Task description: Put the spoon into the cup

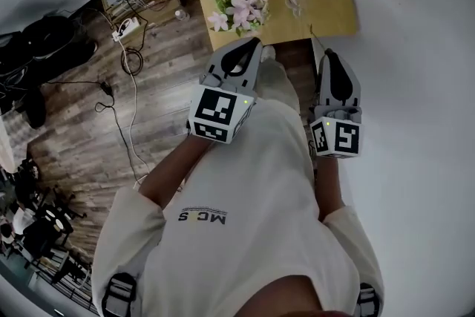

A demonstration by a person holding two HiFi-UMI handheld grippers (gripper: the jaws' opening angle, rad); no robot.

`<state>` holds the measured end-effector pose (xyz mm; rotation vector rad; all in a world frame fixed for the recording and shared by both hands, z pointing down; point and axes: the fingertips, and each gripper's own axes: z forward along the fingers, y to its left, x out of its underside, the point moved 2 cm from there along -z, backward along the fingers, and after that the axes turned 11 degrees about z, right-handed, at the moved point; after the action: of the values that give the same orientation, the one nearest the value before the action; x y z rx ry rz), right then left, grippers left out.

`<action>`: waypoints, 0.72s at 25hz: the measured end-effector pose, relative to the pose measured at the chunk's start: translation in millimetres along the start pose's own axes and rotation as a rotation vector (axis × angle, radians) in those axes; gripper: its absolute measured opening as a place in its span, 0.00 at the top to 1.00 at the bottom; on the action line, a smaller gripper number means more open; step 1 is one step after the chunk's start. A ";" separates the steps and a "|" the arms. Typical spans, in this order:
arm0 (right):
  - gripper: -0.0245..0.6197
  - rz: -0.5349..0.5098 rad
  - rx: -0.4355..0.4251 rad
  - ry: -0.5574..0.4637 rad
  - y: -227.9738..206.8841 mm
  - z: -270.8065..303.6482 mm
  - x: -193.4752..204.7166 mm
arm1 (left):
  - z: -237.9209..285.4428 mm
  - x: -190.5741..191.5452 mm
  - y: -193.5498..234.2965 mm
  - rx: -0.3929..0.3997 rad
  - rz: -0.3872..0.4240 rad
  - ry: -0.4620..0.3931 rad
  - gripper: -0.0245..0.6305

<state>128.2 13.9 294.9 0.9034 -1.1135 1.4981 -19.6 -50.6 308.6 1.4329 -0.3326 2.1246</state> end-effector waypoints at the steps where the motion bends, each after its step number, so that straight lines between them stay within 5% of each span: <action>1: 0.88 -0.004 -0.009 0.008 -3.3 8.5 -1.3 | 5.9 -2.8 3.9 -0.008 -0.004 0.003 0.94; 18: 0.88 -0.017 -0.192 0.121 -75.7 116.3 22.0 | 97.6 -17.5 22.3 -0.186 -0.006 0.051 0.94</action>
<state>197.6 -86.9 364.0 0.6804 -1.1360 1.3864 48.2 -121.9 333.9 1.2704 -0.4915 2.0621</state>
